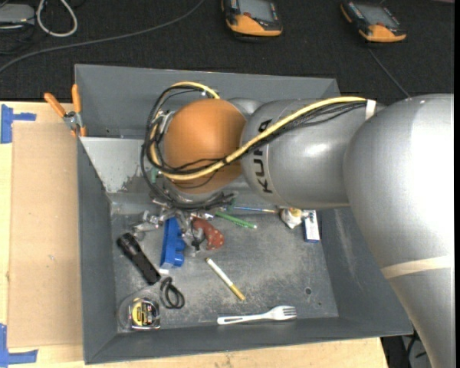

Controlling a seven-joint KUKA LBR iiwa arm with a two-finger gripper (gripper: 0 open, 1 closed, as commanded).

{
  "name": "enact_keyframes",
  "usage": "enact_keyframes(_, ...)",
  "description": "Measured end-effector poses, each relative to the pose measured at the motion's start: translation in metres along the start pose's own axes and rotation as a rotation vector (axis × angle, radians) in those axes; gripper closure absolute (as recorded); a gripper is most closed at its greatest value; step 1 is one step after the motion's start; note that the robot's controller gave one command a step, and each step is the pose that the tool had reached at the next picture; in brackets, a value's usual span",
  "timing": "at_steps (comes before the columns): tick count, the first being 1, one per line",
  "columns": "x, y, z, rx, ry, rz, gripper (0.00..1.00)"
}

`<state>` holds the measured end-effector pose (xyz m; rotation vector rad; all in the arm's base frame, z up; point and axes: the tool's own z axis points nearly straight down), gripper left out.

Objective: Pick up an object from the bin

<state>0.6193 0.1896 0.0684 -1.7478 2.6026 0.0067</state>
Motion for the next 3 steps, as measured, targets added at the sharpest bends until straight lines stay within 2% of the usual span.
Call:
enact_keyframes(1,0.039,0.006,-0.001,-0.008,0.008,-0.334,1.00)
enact_keyframes(2,0.039,0.006,-0.001,-0.008,0.007,-0.333,1.00)
enact_keyframes(3,0.039,0.008,-0.019,-0.015,0.008,-0.329,1.00)
